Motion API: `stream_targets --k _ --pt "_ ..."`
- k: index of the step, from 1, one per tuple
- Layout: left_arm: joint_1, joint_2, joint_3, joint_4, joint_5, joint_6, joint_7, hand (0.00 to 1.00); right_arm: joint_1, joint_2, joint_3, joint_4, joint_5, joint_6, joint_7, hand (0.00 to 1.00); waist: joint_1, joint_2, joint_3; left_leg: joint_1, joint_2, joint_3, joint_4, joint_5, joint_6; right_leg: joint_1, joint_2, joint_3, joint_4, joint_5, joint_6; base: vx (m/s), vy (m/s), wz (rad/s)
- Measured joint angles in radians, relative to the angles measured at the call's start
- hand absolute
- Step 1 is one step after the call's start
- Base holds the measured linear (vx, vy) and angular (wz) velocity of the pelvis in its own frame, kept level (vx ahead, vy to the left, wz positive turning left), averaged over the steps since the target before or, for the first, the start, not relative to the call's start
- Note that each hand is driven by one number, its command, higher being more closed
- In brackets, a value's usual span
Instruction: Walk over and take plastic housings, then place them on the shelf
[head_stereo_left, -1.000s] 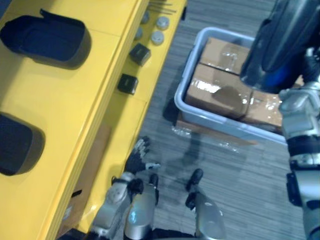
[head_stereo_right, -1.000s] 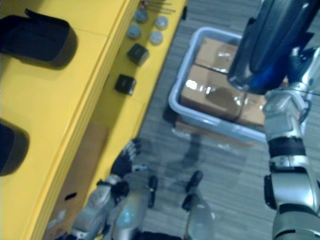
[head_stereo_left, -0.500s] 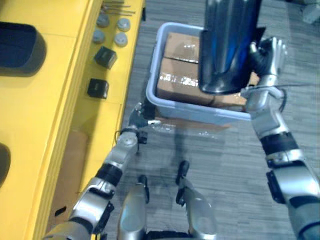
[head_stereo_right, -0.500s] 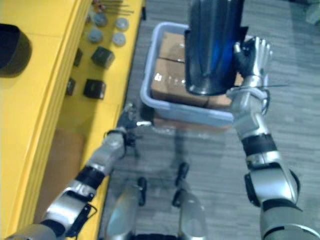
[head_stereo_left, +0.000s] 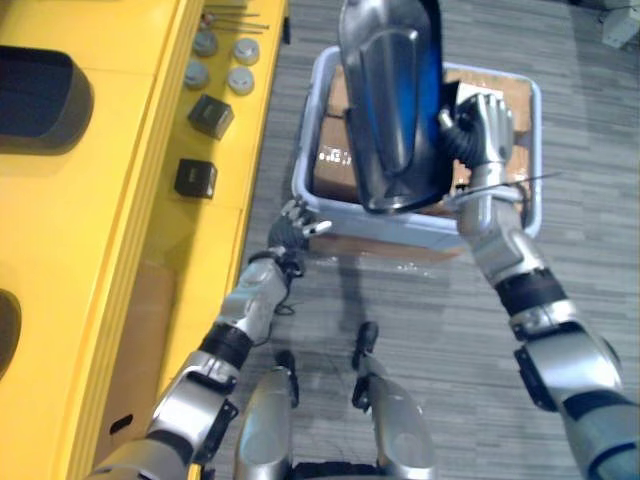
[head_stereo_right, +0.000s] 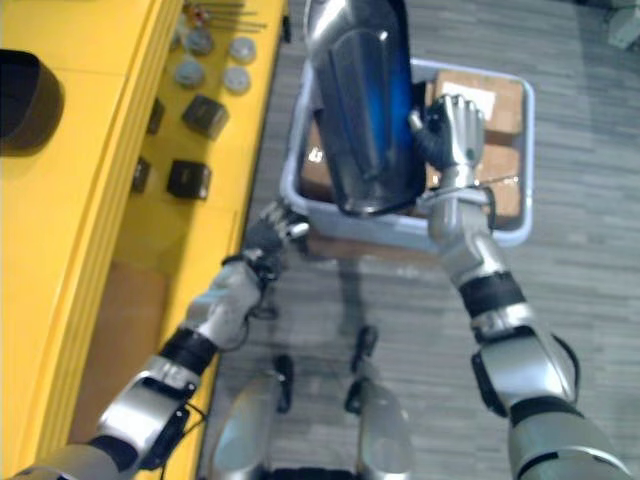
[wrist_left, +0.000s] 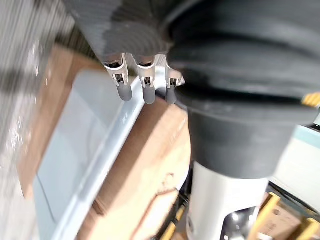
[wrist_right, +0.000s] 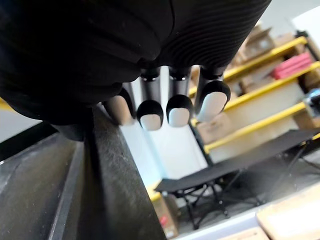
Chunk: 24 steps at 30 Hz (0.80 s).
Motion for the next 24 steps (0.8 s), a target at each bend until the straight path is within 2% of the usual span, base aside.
stream_targets --k 5,9,14,16,19,21,24 --pt "0.004 -0.007 -0.003 -0.046 -0.029 -0.038 -0.017 0.0 0.004 0.011 0.037 0.029 -0.009 -0.001 0.021 1.0 -0.006 0.001 0.0 0.0 -0.003 0.0 0.0 0.003 0.0 0.0 -0.003 0.0 0.001 0.0 0.0 -0.06 0.092 0.01" --pt "0.004 -0.016 -0.01 -0.061 -0.035 -0.044 -0.017 0.0 0.004 0.017 0.069 0.029 -0.011 -0.001 0.021 1.0 -0.009 0.002 -0.001 0.001 -0.003 -0.001 0.0 0.004 -0.001 0.0 -0.003 -0.001 0.001 0.0 0.0 -0.03 0.046 0.0" --pt "0.004 -0.041 -0.044 -0.061 -0.013 -0.053 0.013 0.0 0.006 0.026 0.098 0.049 -0.011 -0.003 0.021 1.0 -0.009 0.023 -0.012 0.0 -0.004 -0.002 -0.001 0.004 -0.001 0.0 -0.004 -0.002 0.001 0.0 0.0 0.0 0.0 0.0" --pt "0.004 -0.055 -0.045 -0.062 0.098 -0.083 0.06 0.0 0.01 0.031 0.114 0.071 -0.01 -0.009 0.021 1.0 -0.008 0.036 -0.02 0.001 -0.004 -0.002 -0.003 0.005 -0.002 0.0 -0.005 -0.003 0.001 0.0 0.0 0.0 0.0 0.0" --pt "0.004 -0.055 -0.045 -0.081 0.221 -0.088 0.131 0.0 0.018 0.031 0.127 0.071 -0.005 -0.021 0.018 1.0 -0.007 0.048 -0.026 0.001 -0.004 -0.004 -0.005 0.007 -0.003 0.0 -0.004 -0.003 0.001 0.0 0.0 0.0 0.0 0.0" --pt "0.003 -0.055 -0.045 -0.087 0.261 -0.088 0.169 0.0 0.018 0.034 0.135 0.07 -0.004 -0.024 0.017 1.0 -0.007 0.05 -0.028 0.002 -0.004 -0.004 -0.005 0.008 -0.003 0.0 -0.004 -0.003 0.001 0.0 0.0 0.0 0.0 0.0" --pt "0.003 -0.055 -0.044 -0.088 0.26 -0.082 0.194 0.0 0.018 0.042 0.135 0.07 -0.003 -0.029 0.016 1.0 -0.005 0.05 -0.028 0.001 -0.003 -0.004 -0.004 0.009 -0.004 0.0 -0.003 -0.003 0.001 0.001 -0.001 0.0 0.0 0.0"
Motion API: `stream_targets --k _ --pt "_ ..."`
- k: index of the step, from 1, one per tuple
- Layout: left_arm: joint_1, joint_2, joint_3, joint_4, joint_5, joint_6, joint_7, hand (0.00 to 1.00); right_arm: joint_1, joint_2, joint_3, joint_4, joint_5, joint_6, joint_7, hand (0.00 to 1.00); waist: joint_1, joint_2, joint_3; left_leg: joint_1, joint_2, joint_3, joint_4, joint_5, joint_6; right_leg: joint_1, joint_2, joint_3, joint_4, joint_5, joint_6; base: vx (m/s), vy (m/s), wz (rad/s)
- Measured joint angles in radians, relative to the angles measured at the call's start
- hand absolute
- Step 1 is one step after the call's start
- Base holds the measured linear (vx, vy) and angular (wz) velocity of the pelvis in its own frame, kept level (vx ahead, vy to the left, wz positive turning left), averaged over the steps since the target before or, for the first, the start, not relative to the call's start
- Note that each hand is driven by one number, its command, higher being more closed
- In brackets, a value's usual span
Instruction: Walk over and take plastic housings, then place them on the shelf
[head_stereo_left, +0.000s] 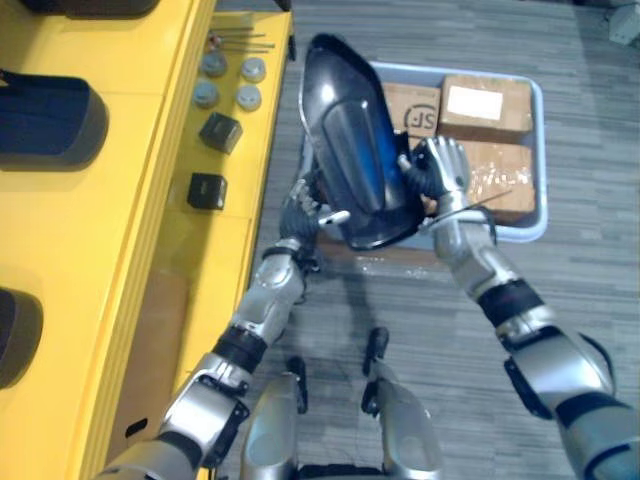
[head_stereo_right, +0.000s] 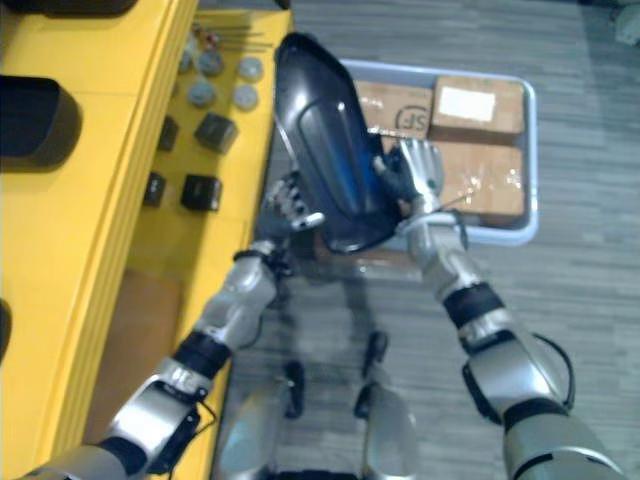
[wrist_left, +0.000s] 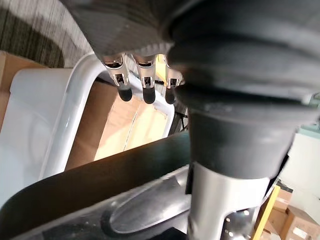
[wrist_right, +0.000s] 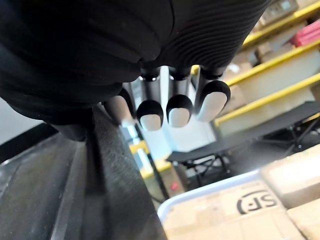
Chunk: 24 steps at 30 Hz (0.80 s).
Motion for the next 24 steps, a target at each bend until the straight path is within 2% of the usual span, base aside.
stream_targets --k 6,10,15,16,24 --pt "-0.003 0.0 0.001 0.0 -0.005 0.008 0.002 0.0 0.007 0.021 0.001 -0.001 0.0 -0.033 0.0 1.0 0.002 0.0 0.0 -0.001 0.0 -0.001 0.002 0.0 0.0 0.0 0.0 0.0 0.0 0.001 -0.001 0.0 0.0 0.0" --pt "-0.012 0.0 0.001 0.0 -0.021 0.018 0.0 0.0 0.02 0.033 0.024 -0.002 0.0 -0.04 -0.003 1.0 0.004 0.0 0.0 -0.002 0.0 -0.002 0.001 0.0 0.0 0.0 0.001 0.0 0.0 0.001 -0.001 0.0 0.0 0.0" --pt "-0.017 0.0 0.003 0.0 -0.093 0.039 -0.016 0.0 0.044 0.05 0.046 -0.002 0.0 -0.069 -0.028 1.0 0.007 0.0 0.0 -0.002 0.0 -0.003 0.0 0.0 0.0 0.0 0.001 0.0 0.0 0.001 -0.001 0.0 0.0 0.0" --pt "-0.017 0.002 0.002 0.001 -0.099 0.042 -0.018 1.0 0.047 0.053 0.046 -0.002 0.0 -0.069 -0.035 1.0 0.009 0.0 0.0 -0.002 0.0 -0.004 0.0 0.0 0.0 0.0 0.001 -0.001 0.0 0.001 -0.001 0.0 0.0 0.0" --pt "-0.017 0.002 -0.004 0.03 -0.13 0.038 -0.025 1.0 0.059 0.081 0.055 -0.001 0.014 -0.07 -0.068 1.0 0.013 0.0 0.0 -0.003 -0.002 -0.017 -0.009 0.007 -0.003 0.001 -0.001 -0.011 -0.004 0.001 -0.001 0.0 0.0 0.03"
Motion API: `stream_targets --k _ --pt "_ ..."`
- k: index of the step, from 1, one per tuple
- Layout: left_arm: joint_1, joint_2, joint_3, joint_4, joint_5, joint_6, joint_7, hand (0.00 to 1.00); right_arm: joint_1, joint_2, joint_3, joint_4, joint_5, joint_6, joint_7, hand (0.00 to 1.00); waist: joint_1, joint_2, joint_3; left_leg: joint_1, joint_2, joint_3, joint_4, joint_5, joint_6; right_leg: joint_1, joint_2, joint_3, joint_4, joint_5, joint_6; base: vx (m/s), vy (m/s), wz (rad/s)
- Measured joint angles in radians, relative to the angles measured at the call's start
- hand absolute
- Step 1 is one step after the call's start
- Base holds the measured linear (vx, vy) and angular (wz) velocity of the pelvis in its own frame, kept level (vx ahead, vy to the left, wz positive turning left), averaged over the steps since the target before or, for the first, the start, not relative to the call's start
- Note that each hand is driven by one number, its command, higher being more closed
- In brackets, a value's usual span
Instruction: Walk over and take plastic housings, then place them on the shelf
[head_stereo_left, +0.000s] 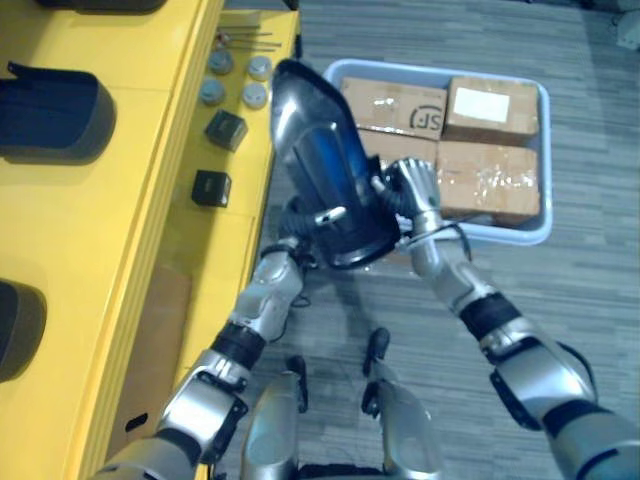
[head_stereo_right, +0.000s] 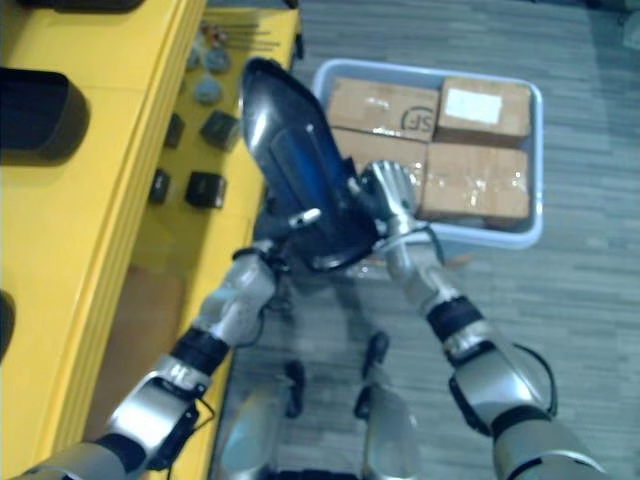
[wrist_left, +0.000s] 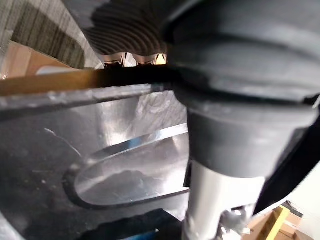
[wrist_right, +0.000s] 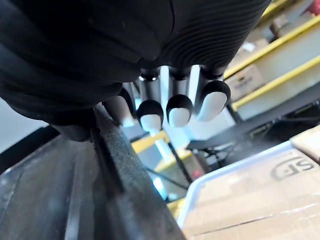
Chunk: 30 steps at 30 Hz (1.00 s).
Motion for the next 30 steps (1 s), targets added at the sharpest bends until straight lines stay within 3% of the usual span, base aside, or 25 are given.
stream_targets --k 4,13,14,23,27,30 --pt "0.0 0.011 0.001 0.01 -0.01 -0.025 0.006 1.0 0.005 0.019 0.015 -0.002 0.012 -0.014 -0.041 1.0 -0.001 -0.001 -0.001 0.001 -0.001 -0.004 -0.009 0.007 -0.003 0.002 -0.001 -0.009 -0.006 0.003 -0.003 -0.03 0.053 0.04" --pt "0.041 0.02 0.003 0.019 -0.049 -0.057 0.012 1.0 0.068 0.076 0.03 -0.021 0.026 -0.017 -0.111 1.0 0.0 -0.031 -0.021 0.037 -0.001 -0.006 -0.027 0.014 -0.006 0.04 0.002 -0.014 -0.025 0.004 -0.005 -0.04 0.078 0.02" --pt "0.05 0.02 -0.001 0.019 -0.049 -0.071 0.012 1.0 0.079 0.082 0.031 -0.026 0.026 -0.018 -0.127 0.0 0.0 -0.038 -0.025 0.038 0.0 -0.007 -0.026 0.014 -0.006 0.044 0.003 -0.015 -0.029 0.005 -0.005 -0.06 0.079 0.01" --pt "0.141 0.022 0.005 -0.054 -0.039 -0.08 0.013 1.0 0.175 0.097 0.03 -0.116 0.027 -0.027 -0.126 0.0 0.003 -0.043 -0.027 0.09 0.007 -0.008 -0.041 0.013 -0.008 0.104 0.012 -0.023 -0.048 0.003 -0.006 -0.05 0.077 0.01" --pt "0.202 0.04 0.007 -0.126 0.019 -0.08 0.047 1.0 0.261 0.098 0.02 -0.188 0.038 -0.023 -0.1 0.0 0.006 -0.073 -0.044 0.106 0.014 -0.01 -0.042 0.01 -0.013 0.122 0.02 -0.027 -0.061 0.003 -0.006 -0.03 0.075 0.02" --pt "0.234 0.044 0.013 -0.161 0.092 -0.08 0.083 1.0 0.342 0.102 0.001 -0.262 0.108 -0.034 -0.062 0.0 0.01 -0.095 -0.057 0.125 0.019 -0.011 -0.054 0.006 -0.017 0.143 0.025 -0.03 -0.063 -0.003 -0.008 0.0 0.068 0.02"
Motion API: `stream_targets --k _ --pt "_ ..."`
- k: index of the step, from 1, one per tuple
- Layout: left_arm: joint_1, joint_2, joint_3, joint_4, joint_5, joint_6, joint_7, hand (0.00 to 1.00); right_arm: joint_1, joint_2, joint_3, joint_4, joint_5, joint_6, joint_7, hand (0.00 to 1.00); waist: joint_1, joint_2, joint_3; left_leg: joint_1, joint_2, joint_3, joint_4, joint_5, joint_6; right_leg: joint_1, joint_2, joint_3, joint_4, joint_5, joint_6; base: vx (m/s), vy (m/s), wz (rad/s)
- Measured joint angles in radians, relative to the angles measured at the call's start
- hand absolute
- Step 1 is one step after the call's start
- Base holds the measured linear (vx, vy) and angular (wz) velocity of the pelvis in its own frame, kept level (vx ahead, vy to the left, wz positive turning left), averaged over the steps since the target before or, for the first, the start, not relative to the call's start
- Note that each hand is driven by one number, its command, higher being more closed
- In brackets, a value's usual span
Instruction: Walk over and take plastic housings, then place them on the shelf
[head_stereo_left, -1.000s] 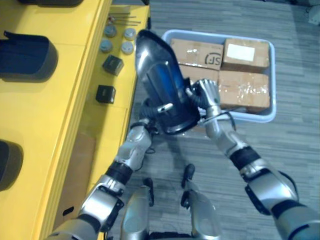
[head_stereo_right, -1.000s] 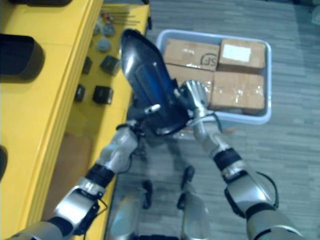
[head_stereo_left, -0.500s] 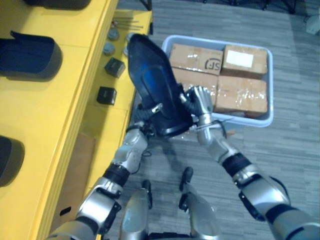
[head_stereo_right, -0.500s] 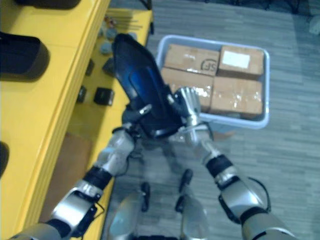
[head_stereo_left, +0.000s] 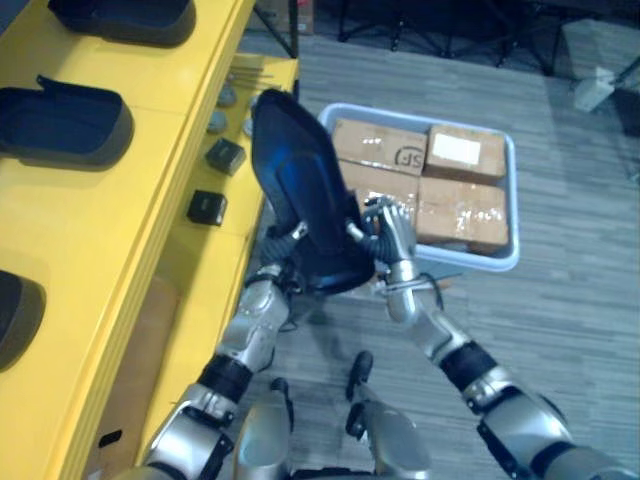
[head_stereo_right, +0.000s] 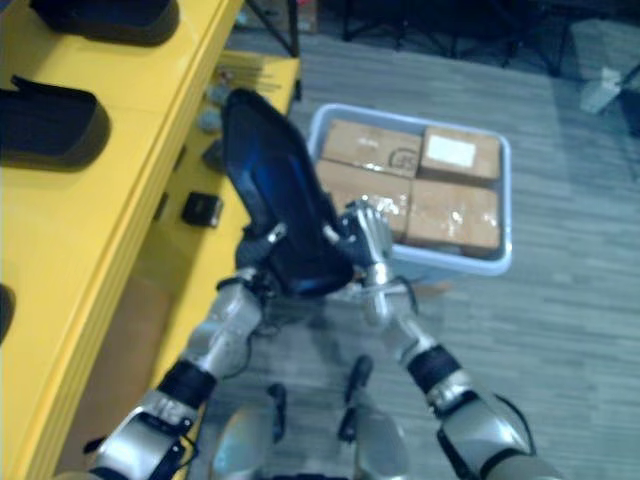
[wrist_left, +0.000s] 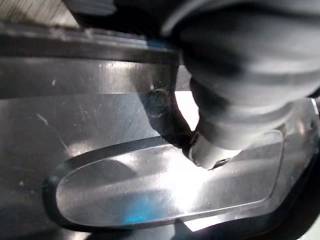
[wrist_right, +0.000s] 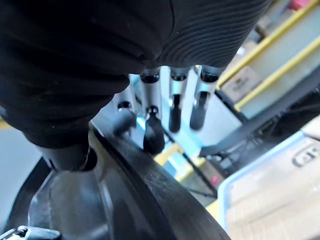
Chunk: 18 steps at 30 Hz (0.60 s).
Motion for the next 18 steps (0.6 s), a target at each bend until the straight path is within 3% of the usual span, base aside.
stream_targets --k 6,8,12,18 --pt "0.02 -0.006 0.051 -0.072 0.159 -0.011 0.079 1.0 0.178 0.004 -0.102 -0.223 0.262 -0.055 0.129 0.0 -0.004 -0.027 -0.016 0.015 0.005 0.012 -0.001 -0.006 -0.001 0.005 0.005 0.017 -0.001 0.0 0.001 -0.02 0.07 -0.08" --pt "0.032 -0.013 0.079 -0.082 0.213 -0.025 0.106 1.0 0.252 0.005 -0.195 -0.284 0.333 -0.065 0.155 0.0 -0.006 -0.029 -0.018 0.018 0.005 0.028 0.0 -0.011 0.002 0.004 0.005 0.031 -0.002 -0.01 0.014 -0.06 0.089 -0.13" --pt "0.081 -0.022 0.141 -0.093 0.269 -0.033 0.14 1.0 0.343 0.003 -0.33 -0.338 0.361 -0.097 0.152 0.0 -0.019 -0.03 -0.018 0.024 0.006 0.049 -0.001 -0.017 0.005 -0.001 0.005 0.049 -0.001 -0.01 0.016 -0.04 0.069 -0.18" --pt "0.18 -0.026 0.237 -0.099 0.278 -0.058 0.162 1.0 0.442 -0.011 -0.551 -0.393 0.471 -0.186 0.154 0.0 -0.047 -0.03 -0.018 0.035 0.009 0.084 -0.007 -0.027 0.007 -0.01 0.008 0.081 -0.001 -0.009 0.021 -0.02 0.072 -0.15"
